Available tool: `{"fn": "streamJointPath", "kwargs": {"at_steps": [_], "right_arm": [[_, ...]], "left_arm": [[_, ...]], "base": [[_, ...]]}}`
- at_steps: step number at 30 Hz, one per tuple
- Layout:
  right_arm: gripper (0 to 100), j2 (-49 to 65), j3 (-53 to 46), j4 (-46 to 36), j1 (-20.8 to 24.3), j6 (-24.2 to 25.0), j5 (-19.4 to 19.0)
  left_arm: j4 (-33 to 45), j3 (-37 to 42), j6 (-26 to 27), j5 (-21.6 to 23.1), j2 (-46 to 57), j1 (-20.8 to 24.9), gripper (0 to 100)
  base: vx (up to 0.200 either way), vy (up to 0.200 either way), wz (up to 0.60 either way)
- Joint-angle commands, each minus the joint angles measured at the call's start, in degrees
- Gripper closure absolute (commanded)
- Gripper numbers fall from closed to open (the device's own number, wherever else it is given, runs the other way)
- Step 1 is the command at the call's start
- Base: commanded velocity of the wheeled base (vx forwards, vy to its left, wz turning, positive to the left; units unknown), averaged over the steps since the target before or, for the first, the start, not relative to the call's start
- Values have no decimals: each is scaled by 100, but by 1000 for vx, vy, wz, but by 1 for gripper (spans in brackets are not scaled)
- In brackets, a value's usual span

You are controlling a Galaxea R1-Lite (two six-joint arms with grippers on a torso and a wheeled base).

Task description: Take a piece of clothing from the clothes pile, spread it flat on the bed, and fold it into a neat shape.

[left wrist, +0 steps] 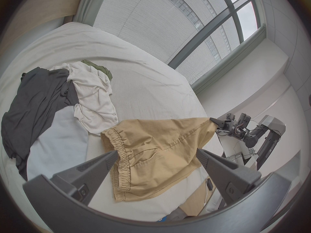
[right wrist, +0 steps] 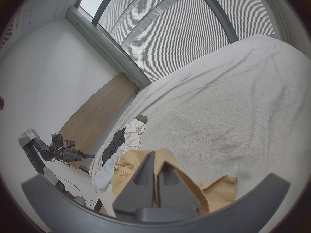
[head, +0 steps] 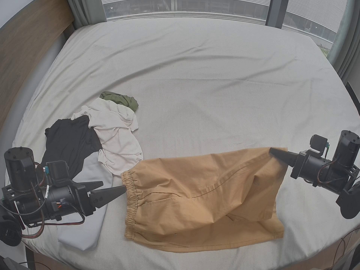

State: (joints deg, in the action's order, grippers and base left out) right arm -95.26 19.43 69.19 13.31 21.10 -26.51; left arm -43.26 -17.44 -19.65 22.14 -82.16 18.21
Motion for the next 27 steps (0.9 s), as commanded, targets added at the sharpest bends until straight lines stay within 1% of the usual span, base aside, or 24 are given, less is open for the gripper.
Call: {"fn": "streamJointPath", "kwargs": {"at_steps": [1,22,25,26,27], "right_arm": [[100,-54,-1,6,-4,-1,-3],[100,-54,-1,6,-22,-1,-3],[100,-54,8,6,-22,-1,-3],[100,-54,8,6,-22,-1,-3],[100,-54,8,6,-22,-1,-3]], "left_arm": [[-402,250,-30,1,-643,24,0],[-1914,611,-39,1,-2111,24,0],[-2441,751,-74,1,-2427,33,0],[-2485,760,-74,1,-2462,33,0],[-2740,830,-74,1,-2656,33,0]], "base": [[0,0,0],[0,0,0],[0,0,0],[0,0,0],[0,0,0]]}}
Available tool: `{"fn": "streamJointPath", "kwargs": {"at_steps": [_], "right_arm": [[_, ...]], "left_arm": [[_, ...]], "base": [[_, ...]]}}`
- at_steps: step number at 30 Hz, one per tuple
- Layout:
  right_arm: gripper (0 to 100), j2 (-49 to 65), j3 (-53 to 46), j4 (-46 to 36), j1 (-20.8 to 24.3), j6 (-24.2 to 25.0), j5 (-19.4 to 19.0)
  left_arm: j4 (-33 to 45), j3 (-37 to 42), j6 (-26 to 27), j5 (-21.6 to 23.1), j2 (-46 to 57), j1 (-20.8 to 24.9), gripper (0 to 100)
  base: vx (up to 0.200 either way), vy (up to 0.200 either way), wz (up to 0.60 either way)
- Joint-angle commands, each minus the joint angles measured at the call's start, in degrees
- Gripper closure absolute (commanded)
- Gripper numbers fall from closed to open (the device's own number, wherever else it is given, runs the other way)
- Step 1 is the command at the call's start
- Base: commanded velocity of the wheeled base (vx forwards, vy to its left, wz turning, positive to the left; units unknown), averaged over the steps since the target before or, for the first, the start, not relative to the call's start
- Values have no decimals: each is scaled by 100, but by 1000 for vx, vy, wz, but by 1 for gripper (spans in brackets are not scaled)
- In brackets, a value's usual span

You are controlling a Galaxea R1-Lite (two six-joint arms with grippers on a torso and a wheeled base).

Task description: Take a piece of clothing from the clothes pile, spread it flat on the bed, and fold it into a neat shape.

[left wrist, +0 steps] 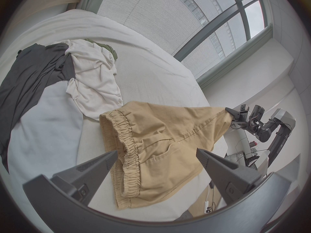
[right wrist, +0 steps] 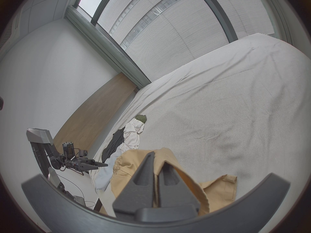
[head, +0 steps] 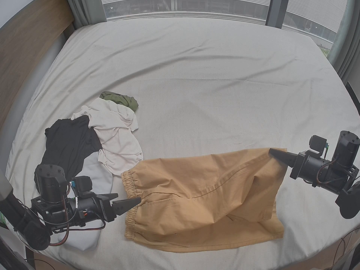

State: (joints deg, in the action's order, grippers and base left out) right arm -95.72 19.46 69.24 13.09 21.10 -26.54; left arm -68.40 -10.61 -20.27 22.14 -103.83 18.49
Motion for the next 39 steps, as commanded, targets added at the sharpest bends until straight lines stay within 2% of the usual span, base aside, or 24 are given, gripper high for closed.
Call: {"fn": "streamJointPath", "kwargs": {"at_steps": [1,11,19,31,39], "right_arm": [[100,-8,6,2,0,-1,0],[100,-8,6,2,9,-1,0],[100,-17,6,2,9,-1,0],[100,-17,-12,2,27,-1,0],[100,-17,-12,2,35,-1,0]], "left_arm": [[-490,190,-12,10,-700,5,0],[-2072,472,-390,-17,-1676,242,0],[-2063,419,-513,-8,-1693,330,0],[-2072,138,-1084,-8,-1711,585,0],[-2072,76,-1031,-78,-1931,524,0]], "base": [[0,0,0],[0,0,0],[0,0,0],[0,0,0],[0,0,0]]}}
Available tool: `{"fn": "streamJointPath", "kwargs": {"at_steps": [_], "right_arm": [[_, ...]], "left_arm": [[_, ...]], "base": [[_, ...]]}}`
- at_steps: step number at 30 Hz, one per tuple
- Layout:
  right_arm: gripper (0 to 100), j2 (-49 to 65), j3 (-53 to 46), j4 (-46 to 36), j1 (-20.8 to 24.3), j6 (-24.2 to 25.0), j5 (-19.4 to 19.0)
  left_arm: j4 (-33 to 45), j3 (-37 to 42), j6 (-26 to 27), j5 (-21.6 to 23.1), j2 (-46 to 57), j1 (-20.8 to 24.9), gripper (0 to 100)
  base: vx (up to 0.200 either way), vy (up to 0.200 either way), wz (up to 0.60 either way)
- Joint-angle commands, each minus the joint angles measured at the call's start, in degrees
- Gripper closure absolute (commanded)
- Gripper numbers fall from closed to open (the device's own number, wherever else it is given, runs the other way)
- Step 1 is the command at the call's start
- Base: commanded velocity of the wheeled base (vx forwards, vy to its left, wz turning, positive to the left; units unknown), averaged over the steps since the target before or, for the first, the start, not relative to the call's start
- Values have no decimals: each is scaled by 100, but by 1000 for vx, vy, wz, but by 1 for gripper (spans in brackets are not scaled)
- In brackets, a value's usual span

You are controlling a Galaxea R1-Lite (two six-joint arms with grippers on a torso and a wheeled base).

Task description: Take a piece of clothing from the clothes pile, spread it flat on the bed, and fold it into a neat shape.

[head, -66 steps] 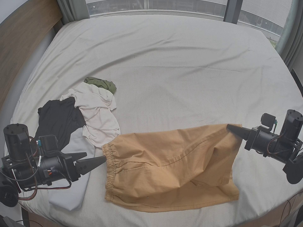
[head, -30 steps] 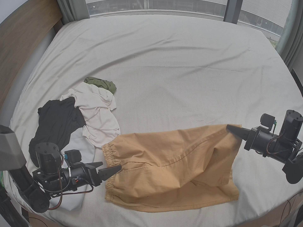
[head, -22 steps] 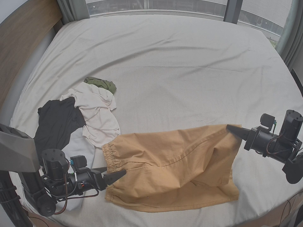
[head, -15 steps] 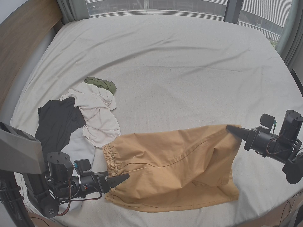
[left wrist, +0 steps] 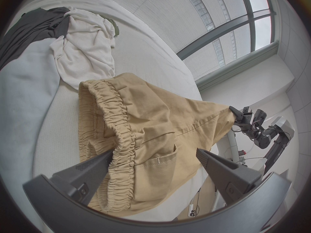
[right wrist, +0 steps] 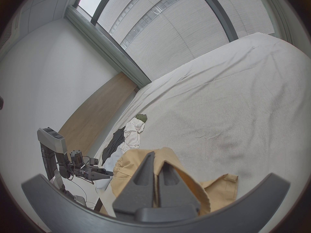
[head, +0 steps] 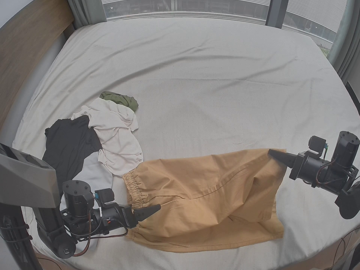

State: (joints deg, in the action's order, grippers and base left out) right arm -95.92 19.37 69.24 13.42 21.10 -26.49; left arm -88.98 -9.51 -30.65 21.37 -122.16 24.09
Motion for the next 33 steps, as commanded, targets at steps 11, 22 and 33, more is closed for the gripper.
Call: {"fn": "streamJointPath", "kwargs": {"at_steps": [11,22,33], "right_arm": [[100,3,-3,2,11,-10,-5],[100,3,-3,2,11,-10,-5],[100,-6,-3,2,11,-10,-5]], "left_arm": [[-23,-183,-407,34,-62,175,0],[-23,-288,-899,34,193,368,0],[-23,-288,-1198,51,351,597,0]], "base": [[0,0,0],[0,0,0],[0,0,0]]}}
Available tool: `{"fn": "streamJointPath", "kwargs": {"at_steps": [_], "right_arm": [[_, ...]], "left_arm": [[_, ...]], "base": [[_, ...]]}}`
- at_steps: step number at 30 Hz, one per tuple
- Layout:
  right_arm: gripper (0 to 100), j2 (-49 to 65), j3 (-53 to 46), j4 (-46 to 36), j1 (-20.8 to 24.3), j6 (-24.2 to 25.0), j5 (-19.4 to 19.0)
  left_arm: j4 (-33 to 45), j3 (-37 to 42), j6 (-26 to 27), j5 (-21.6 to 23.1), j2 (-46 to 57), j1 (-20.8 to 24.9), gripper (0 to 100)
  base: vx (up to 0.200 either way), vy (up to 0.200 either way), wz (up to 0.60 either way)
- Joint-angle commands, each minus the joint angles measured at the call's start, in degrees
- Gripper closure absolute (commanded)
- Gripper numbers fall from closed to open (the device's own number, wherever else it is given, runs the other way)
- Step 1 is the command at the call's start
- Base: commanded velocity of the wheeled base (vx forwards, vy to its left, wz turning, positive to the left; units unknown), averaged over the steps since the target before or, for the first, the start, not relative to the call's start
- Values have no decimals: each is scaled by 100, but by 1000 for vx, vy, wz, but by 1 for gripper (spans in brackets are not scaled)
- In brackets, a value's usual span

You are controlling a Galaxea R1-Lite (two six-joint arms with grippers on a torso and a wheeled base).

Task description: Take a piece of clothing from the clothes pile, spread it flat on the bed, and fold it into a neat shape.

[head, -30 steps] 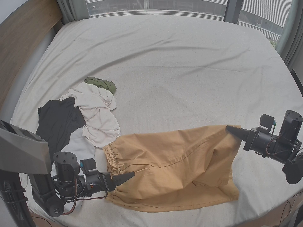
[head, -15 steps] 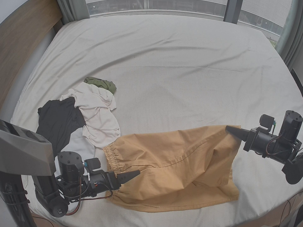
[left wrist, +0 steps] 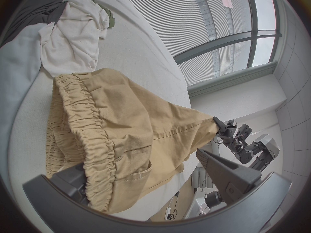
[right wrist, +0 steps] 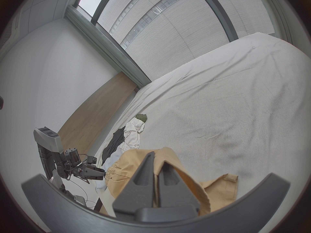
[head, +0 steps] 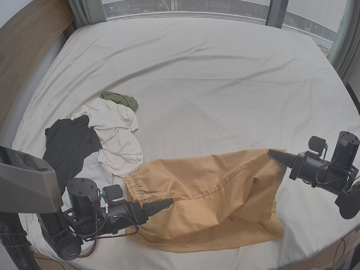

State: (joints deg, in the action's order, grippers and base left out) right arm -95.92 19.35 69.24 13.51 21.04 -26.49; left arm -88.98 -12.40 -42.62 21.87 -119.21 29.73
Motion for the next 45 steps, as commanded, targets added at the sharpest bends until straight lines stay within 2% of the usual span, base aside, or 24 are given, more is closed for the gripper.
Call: {"fn": "streamJointPath", "kwargs": {"at_steps": [1,14,15,34,38,44,45], "right_arm": [[100,3,-1,2,3,-4,-5],[100,-15,25,2,3,5,4],[100,-41,25,10,3,5,4],[100,-76,140,19,-41,5,4],[100,-76,148,19,-41,5,4],[100,-76,148,19,-41,5,4],[100,-76,140,19,-41,5,4]], "left_arm": [[-23,-8,-1,1,47,33,0],[-23,-35,61,-16,-155,138,0],[-23,-35,69,-16,-164,147,100],[-32,-193,192,-78,-120,94,100],[-23,-342,192,-289,-155,94,100],[-23,-290,307,-289,-304,94,100],[-23,-263,500,-297,-384,85,0]], "base": [[0,0,0],[0,0,0],[0,0,0],[0,0,0],[0,0,0],[0,0,0],[0,0,0]]}}
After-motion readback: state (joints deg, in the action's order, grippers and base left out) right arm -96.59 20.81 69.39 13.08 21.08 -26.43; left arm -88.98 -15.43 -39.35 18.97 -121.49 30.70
